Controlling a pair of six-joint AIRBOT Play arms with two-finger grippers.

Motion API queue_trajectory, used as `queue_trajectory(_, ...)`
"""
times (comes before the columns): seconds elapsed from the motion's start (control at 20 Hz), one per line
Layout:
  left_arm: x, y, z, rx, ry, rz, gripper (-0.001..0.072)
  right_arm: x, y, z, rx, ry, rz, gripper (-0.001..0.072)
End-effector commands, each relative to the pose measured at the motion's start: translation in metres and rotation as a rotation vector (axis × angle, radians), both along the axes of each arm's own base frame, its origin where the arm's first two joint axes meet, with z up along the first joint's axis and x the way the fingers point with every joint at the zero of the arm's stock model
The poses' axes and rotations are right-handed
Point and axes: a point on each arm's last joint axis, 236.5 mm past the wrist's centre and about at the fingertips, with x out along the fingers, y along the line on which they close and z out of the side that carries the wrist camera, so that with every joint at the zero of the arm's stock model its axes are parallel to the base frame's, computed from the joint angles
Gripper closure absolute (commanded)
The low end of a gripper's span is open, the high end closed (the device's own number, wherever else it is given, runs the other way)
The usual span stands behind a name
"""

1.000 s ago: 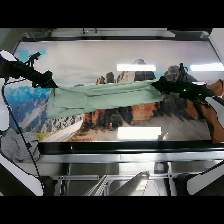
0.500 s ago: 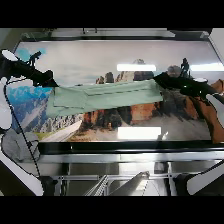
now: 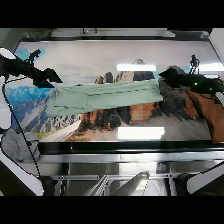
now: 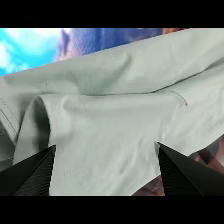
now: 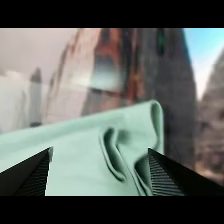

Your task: Fold the shirts.

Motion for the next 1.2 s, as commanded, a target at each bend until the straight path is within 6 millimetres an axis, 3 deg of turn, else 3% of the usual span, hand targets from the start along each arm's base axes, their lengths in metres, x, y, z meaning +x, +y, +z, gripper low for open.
queue_trajectory(0.0,0.011,0.007,0.03,0.01,-0.071,0.035,-0.0007,-0.025,-0.01,-0.031,-0.073,0.14,0.035,0.0055)
queue_trajectory(0.3,0.009,-0.007,0.072,0.031,-0.192,0.073,0.0012,-0.024,0.008,-0.06,-0.02,0.225,0.07,0.0055)
queue_trajectory(0.55,0.001,-0.044,0.083,0.027,-0.205,0.0,0.0013,-0.024,0.051,-0.059,0.024,0.246,0.21,0.006)
queue_trajectory(0.6,0.0,-0.054,0.08,0.024,-0.201,-0.02,0.0013,-0.024,0.056,-0.056,0.027,0.243,0.228,0.0136)
queue_trajectory(0.65,-0.001,-0.065,0.077,0.022,-0.196,-0.043,0.0013,-0.026,0.06,-0.051,0.032,0.24,0.25,0.0271)
queue_trajectory(0.7,-0.003,-0.076,0.074,0.019,-0.19,-0.064,0.0012,-0.027,0.062,-0.046,0.038,0.237,0.269,0.0341)
queue_trajectory(0.8,-0.005,-0.098,0.065,0.014,-0.175,-0.104,0.0013,-0.027,0.065,-0.032,0.046,0.221,0.306,0.0655)
queue_trajectory(0.85,-0.007,-0.112,0.057,0.011,-0.165,-0.129,0.0014,-0.027,0.066,-0.025,0.048,0.211,0.326,0.07)
queue_trajectory(0.9,-0.01,-0.129,0.048,0.007,-0.147,-0.16,0.0049,-0.027,0.069,-0.016,0.052,0.205,0.34,0.07)
queue_trajectory(0.95,-0.014,-0.142,0.036,0.004,-0.125,-0.188,0.025,-0.025,0.071,-0.006,0.057,0.195,0.349,0.07)
queue_trajectory(1.0,-0.018,-0.16,0.022,0.002,-0.101,-0.221,0.0526,-0.024,0.074,0.007,0.059,0.173,0.361,0.07)
queue_trajectory(1.05,-0.02,-0.176,0.01,0.0,-0.092,-0.245,0.0707,-0.022,0.077,0.023,0.065,0.145,0.371,0.07)
queue_trajectory(1.15,-0.018,-0.211,-0.016,0.0,-0.103,-0.27,0.0703,-0.02,0.082,0.054,0.071,0.114,0.367,0.07)
